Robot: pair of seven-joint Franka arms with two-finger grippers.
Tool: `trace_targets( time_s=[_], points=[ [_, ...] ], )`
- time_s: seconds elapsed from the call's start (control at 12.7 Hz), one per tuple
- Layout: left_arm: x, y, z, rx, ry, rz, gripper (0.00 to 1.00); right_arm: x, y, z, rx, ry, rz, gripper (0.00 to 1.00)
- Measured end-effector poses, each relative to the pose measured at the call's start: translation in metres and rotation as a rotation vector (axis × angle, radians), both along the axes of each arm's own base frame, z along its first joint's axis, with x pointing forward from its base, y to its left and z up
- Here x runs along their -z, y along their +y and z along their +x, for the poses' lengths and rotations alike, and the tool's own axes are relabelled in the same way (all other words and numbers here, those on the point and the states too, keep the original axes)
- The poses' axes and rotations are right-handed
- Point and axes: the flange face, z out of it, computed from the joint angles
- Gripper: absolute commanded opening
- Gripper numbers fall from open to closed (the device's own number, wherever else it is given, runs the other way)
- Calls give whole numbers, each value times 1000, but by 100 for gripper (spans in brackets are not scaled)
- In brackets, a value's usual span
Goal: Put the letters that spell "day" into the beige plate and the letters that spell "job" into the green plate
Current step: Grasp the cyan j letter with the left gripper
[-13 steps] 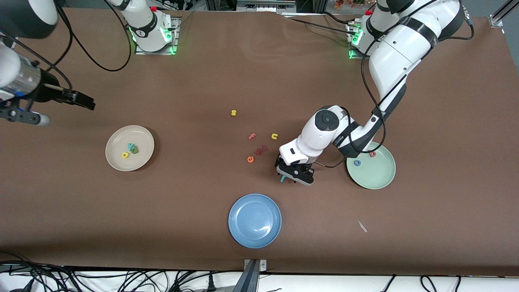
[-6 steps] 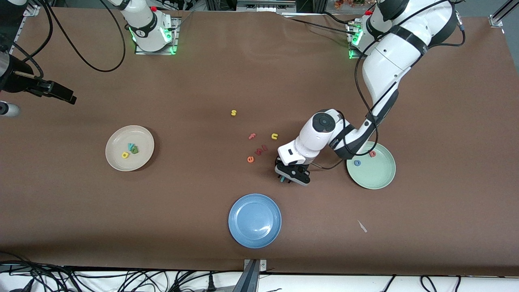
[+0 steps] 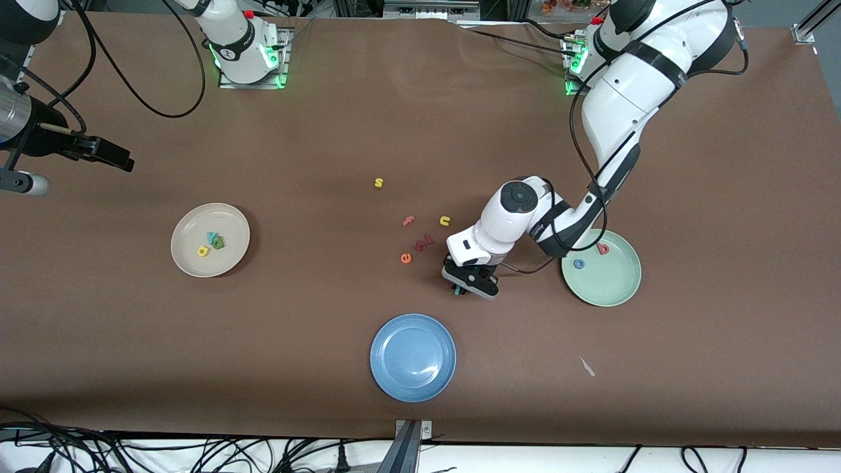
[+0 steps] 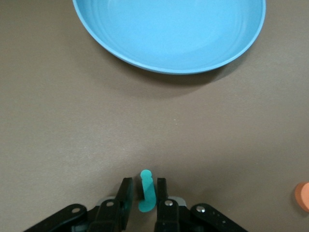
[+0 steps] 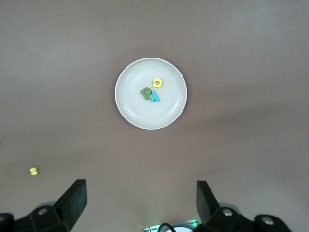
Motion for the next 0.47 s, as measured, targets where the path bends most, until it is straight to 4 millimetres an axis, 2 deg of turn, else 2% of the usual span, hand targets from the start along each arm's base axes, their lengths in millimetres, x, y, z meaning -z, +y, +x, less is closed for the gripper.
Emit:
trace_targets(
  time_s=[0.08, 0.32, 0.47],
  points=[
    [0, 0, 0, 0, -1, 0, 0, 0, 1, 0, -2, -1, 0, 100],
    [-3, 0, 3, -4, -8, -5, 0, 0, 2, 0, -3, -2, 0, 100],
    [-13, 4, 12, -15, -28, -11, 0, -1, 8, 0, -18, -4, 2, 100]
  ],
)
